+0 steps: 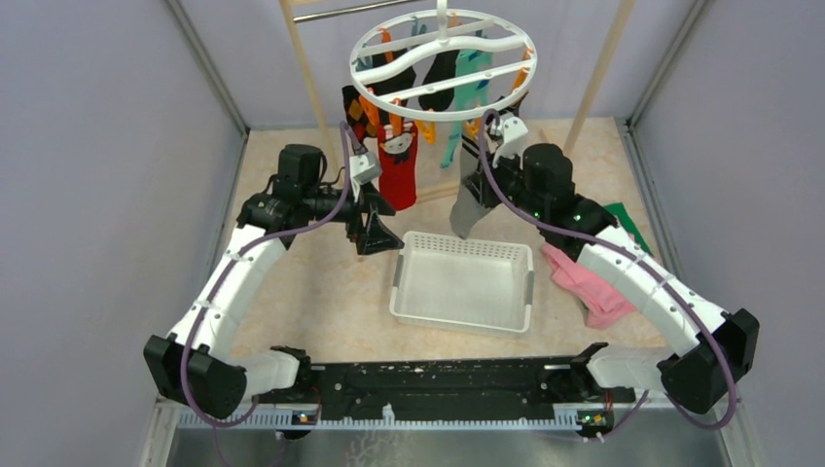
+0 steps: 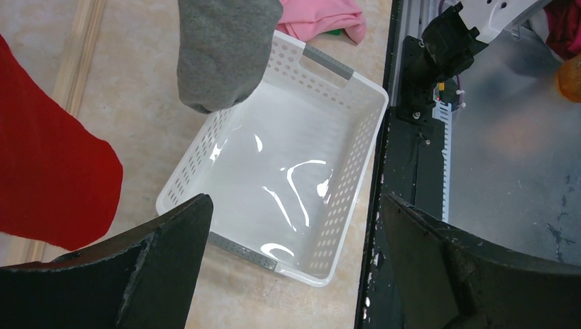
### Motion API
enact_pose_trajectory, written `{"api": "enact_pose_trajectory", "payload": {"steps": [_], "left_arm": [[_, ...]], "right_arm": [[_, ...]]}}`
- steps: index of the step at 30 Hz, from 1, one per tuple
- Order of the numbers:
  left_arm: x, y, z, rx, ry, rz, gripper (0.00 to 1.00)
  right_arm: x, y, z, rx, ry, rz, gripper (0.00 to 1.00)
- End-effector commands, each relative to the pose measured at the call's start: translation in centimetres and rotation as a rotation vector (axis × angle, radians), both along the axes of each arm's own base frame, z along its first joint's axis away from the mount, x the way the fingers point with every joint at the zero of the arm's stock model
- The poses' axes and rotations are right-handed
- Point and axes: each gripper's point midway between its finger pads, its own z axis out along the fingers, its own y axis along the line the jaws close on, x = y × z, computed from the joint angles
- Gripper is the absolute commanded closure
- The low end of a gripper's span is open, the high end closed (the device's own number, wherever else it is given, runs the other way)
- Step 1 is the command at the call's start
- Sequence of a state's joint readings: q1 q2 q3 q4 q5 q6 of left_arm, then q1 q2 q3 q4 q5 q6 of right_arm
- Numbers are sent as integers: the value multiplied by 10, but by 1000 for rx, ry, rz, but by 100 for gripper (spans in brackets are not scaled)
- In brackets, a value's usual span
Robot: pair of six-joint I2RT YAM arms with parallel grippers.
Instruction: Remove the socks clipped to the hanger
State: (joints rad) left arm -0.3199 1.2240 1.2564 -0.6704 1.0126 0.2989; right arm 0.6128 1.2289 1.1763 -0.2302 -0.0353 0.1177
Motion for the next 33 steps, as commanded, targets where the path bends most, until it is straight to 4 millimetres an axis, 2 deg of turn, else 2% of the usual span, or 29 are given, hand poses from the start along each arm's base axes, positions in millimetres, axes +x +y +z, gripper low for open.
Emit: {"api": "enact_pose_trajectory", "payload": {"steps": [1, 6, 11, 19, 28, 31, 33], "left_arm": [[-2, -4, 12, -49, -54, -27, 1], [-2, -11, 19, -91, -19, -51, 1], [1, -16, 28, -121, -13, -68, 1], [2, -36, 38, -170, -32, -136, 1], [21, -48, 45, -181, -99, -157, 1], [20, -52, 48, -204, -88, -188, 1], [16, -54, 47, -214, -74, -210, 7]], "right_arm": [[-26, 29, 55, 199, -60, 185, 87], [-62, 42, 66, 331, 3, 325, 92], [-80, 52, 74, 408, 56, 407, 92], [-99, 70, 93, 504, 91, 522, 90], [-112, 86, 82, 520, 176, 610, 87], [-111, 87, 80, 520, 181, 603, 86], [-110, 88, 79, 518, 185, 596, 83]]}}
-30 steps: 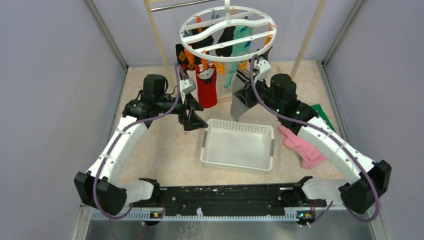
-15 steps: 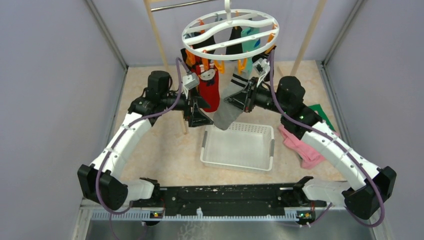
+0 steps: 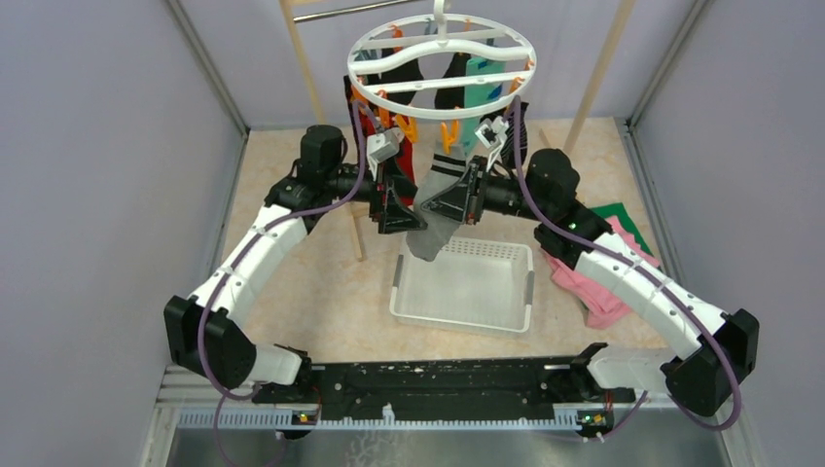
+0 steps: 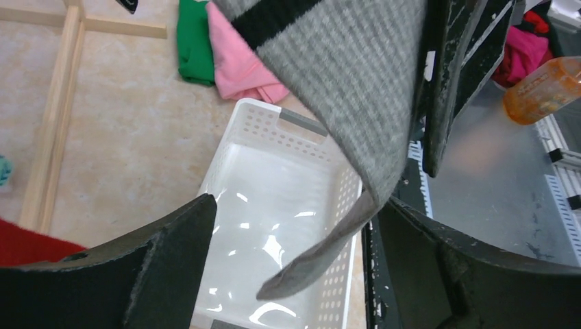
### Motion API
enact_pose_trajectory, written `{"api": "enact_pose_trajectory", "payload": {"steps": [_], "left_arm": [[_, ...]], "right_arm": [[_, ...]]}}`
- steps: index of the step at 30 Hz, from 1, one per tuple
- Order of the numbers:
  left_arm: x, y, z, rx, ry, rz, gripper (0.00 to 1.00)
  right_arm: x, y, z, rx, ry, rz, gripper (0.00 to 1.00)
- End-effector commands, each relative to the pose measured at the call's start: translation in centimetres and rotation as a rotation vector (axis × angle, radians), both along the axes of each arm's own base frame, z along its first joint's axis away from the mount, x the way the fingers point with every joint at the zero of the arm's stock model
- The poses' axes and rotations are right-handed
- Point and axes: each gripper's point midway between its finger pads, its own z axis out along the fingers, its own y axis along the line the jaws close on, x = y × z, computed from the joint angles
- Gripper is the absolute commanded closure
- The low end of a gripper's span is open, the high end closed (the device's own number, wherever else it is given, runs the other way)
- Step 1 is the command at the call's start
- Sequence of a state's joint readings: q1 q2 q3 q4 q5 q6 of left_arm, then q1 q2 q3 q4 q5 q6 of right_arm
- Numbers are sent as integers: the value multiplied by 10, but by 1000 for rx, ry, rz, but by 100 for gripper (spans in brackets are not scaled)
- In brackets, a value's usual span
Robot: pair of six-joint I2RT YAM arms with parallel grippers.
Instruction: Remove the socks clipped to the hanger
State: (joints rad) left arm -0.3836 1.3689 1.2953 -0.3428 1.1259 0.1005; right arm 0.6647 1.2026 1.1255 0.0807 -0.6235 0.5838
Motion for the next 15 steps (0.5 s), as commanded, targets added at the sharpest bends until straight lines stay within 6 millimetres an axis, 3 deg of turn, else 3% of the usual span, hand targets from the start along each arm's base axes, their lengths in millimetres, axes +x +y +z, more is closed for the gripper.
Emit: {"api": "enact_pose_trajectory", "payload": {"steps": [1, 4, 7, 9, 15], "left_arm": [[-9, -9, 24, -72, -73, -100, 12], [-13, -8, 21, -67, -56, -115, 37], [-16, -6, 19, -58, -56, -106, 73], [-18, -5, 20, -56, -62, -97, 87], [-17, -2, 16, -39, -58, -36, 98]], "right_arm": [[-4, 2, 11, 33, -26, 18, 80], [2, 0, 9, 13, -32, -24, 63], [11, -7, 8, -22, -40, -94, 41], [18, -16, 8, -54, -53, -164, 28], [42, -51, 35, -122, -190, -394, 15]]}}
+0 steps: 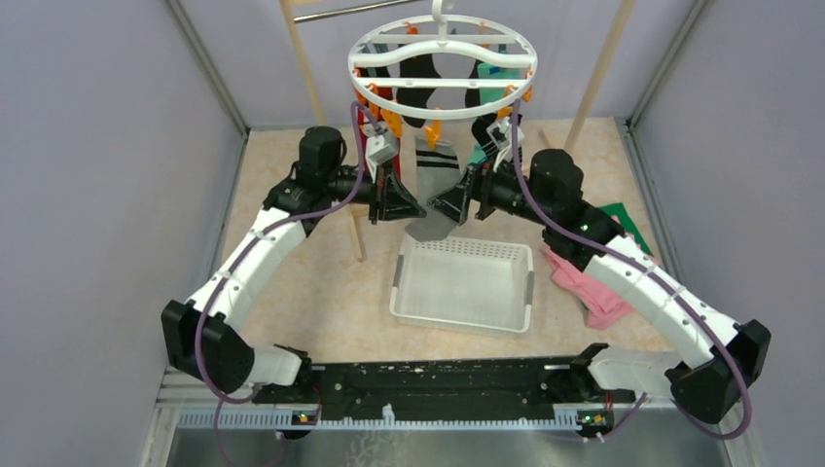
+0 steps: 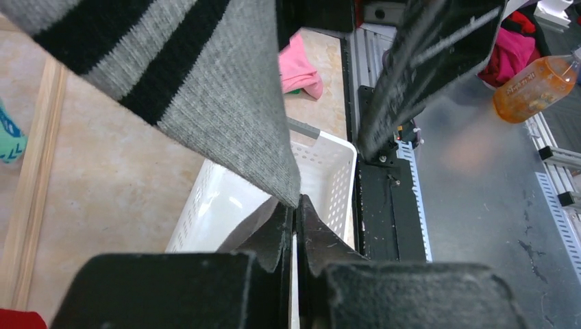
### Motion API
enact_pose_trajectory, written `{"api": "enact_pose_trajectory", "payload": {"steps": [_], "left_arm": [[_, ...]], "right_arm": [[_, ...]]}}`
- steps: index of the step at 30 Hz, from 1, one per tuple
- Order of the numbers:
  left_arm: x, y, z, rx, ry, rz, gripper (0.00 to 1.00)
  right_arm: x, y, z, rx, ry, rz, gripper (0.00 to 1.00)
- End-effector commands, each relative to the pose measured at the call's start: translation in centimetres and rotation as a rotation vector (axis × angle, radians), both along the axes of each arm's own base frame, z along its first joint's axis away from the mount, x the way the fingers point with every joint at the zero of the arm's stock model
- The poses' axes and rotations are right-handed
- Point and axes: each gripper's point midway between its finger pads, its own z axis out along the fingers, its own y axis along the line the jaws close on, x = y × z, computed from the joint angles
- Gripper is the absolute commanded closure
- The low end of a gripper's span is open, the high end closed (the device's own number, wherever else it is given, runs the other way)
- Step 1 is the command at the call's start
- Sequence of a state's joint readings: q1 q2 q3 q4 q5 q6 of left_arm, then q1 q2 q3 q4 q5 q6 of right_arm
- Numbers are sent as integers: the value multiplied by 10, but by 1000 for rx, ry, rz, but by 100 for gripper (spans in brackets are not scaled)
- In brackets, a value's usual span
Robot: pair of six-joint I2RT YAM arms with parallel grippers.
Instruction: Remove the socks clipped to the hanger
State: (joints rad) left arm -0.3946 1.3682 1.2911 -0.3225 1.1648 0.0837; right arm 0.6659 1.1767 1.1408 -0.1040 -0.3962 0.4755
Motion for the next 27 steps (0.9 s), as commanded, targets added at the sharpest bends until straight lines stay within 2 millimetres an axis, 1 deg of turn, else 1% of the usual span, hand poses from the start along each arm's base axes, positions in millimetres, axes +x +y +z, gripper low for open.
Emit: {"api": "enact_pose_trajectory", "payload": {"steps": [1, 4, 6, 8, 11, 15, 20, 22, 24, 27], "left_arm": [[-6, 2, 11, -16, -57, 28, 99], [-4, 1, 8, -17, -23, 60, 100], [-6, -1, 7, -22, 4, 72, 100], [-5, -3, 6, -19, 12, 92, 100], [-5, -5, 5, -14, 19, 105, 100], [-7, -7, 8, -17, 23, 98, 100], [-9, -8, 12, -23, 17, 94, 100], [-10, -8, 12, -22, 14, 95, 100], [-9, -8, 11, -20, 13, 99, 100], [-8, -8, 10, -17, 10, 105, 100]], "right_arm": [[15, -32, 70, -5, -231, -179, 14], [24, -35, 89, 3, -291, -222, 14], [31, -34, 98, 17, -319, -242, 15], [34, -29, 107, 34, -333, -239, 17], [34, -17, 120, 53, -358, -211, 19], [35, -6, 126, 61, -373, -170, 20], [46, -1, 125, 61, -382, -185, 19], [50, 1, 126, 72, -390, -197, 21], [52, 2, 132, 103, -411, -203, 23], [53, 6, 141, 143, -422, -197, 30]]}}
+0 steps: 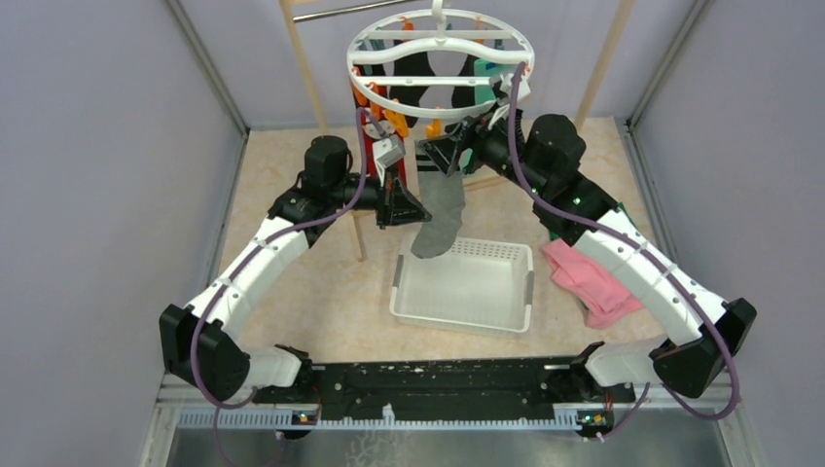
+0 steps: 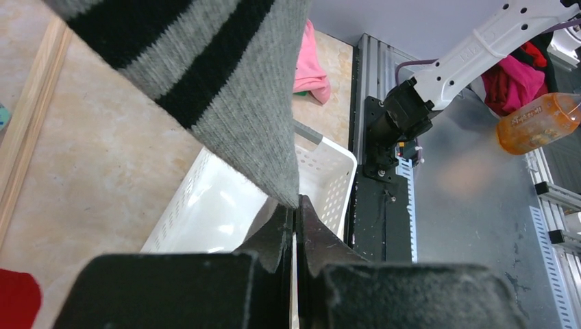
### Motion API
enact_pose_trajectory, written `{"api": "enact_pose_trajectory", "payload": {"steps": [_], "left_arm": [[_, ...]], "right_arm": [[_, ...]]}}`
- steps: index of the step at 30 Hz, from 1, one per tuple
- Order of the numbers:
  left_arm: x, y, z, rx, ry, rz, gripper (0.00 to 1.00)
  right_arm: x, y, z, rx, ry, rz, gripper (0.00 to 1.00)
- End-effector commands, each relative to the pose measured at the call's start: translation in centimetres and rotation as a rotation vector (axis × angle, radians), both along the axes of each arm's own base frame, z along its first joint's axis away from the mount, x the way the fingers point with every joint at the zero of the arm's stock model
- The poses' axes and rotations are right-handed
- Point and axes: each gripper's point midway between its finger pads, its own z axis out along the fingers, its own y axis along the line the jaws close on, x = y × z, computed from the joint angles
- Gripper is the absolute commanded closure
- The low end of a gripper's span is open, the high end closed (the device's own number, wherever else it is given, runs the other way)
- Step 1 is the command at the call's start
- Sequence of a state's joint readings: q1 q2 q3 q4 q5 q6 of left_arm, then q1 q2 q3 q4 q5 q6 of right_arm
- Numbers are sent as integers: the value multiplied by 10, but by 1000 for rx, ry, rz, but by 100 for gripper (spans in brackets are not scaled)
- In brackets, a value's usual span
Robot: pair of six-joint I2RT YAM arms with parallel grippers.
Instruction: Remove the socks clipped to the hanger
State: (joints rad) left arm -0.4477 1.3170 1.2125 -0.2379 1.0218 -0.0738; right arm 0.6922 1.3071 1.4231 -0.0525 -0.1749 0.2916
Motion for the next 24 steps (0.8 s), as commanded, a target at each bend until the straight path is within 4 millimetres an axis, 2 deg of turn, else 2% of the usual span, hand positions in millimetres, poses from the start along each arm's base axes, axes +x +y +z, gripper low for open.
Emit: {"api": "enact_pose_trajectory", "payload": {"steps": [1, 5, 8, 10, 14, 17, 21, 24], "left_arm": [[-4, 1, 19, -31, -76, 3, 100], [-2, 1, 15, -24, -73, 9, 100], [-2, 0, 16, -26, -70, 8, 100], [-3, 0, 16, -27, -73, 6, 100], [-4, 0, 17, -29, -71, 3, 100], [-6, 0, 19, -32, -70, -2, 100], [-7, 0, 20, -35, -72, -4, 100], [-7, 0, 19, -33, -70, -3, 100]], "right_arm": [[-4, 2, 50, 126, -122, 13, 31], [-4, 0, 57, 158, -135, 5, 40], [-2, 0, 55, 155, -131, -3, 42], [0, 1, 52, 152, -125, -10, 41], [8, 2, 45, 159, -104, -32, 31], [13, 3, 40, 174, -101, -47, 28], [15, 5, 33, 193, -99, -53, 27], [16, 3, 33, 207, -110, -80, 33]]}}
